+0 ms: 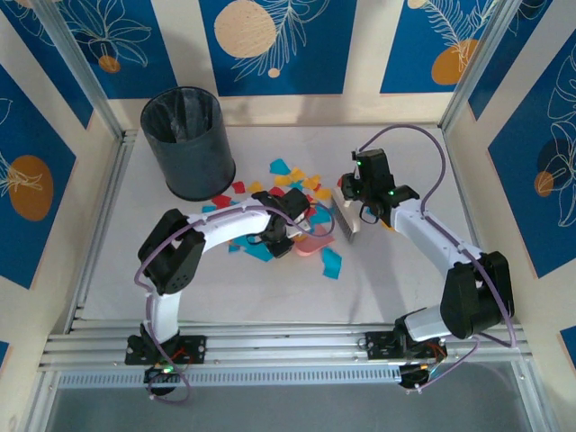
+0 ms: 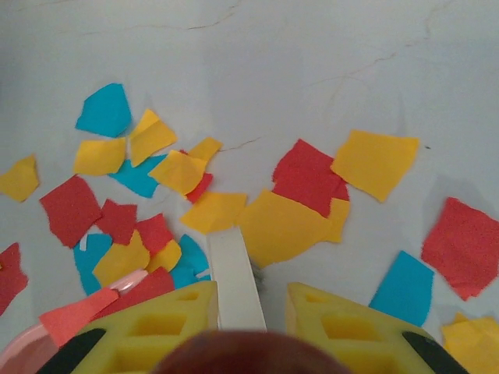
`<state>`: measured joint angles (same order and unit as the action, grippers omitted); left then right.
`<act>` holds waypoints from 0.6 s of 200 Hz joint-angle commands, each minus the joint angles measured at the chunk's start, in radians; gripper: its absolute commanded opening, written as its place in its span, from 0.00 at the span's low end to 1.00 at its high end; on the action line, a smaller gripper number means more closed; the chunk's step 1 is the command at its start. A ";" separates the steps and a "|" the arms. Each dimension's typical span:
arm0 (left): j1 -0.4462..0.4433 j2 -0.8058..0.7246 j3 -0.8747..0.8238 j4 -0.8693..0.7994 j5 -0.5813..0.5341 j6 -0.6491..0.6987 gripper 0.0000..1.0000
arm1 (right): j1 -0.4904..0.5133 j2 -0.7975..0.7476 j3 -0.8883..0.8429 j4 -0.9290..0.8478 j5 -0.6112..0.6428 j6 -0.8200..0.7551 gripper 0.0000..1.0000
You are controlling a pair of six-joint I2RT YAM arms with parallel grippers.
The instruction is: Sweep away the paper scraps from the table
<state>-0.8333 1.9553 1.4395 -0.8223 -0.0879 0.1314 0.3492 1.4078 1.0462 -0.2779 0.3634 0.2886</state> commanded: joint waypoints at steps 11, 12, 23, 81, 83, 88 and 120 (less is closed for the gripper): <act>0.021 0.019 0.027 -0.037 -0.033 -0.019 0.00 | 0.012 -0.003 0.027 -0.038 -0.108 -0.036 0.00; 0.020 0.019 0.027 -0.037 -0.033 -0.019 0.00 | 0.013 -0.003 0.026 -0.039 -0.110 -0.037 0.00; 0.020 0.021 0.030 -0.034 -0.037 -0.019 0.00 | 0.018 -0.008 0.026 -0.053 -0.126 -0.046 0.00; 0.020 0.022 0.035 -0.026 -0.041 -0.012 0.00 | 0.053 -0.052 0.021 -0.099 -0.170 -0.084 0.00; 0.020 0.022 0.034 -0.026 -0.040 -0.012 0.00 | 0.054 -0.054 0.021 -0.100 -0.171 -0.085 0.00; 0.020 0.022 0.033 -0.026 -0.037 -0.010 0.00 | 0.057 -0.062 0.022 -0.104 -0.172 -0.087 0.00; 0.020 0.000 0.014 -0.007 -0.030 -0.009 0.00 | 0.072 -0.111 0.016 -0.113 -0.184 -0.092 0.00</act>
<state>-0.8276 1.9587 1.4521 -0.8219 -0.1066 0.1295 0.4084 1.3567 1.0473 -0.3622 0.2192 0.2169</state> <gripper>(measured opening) 0.258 0.262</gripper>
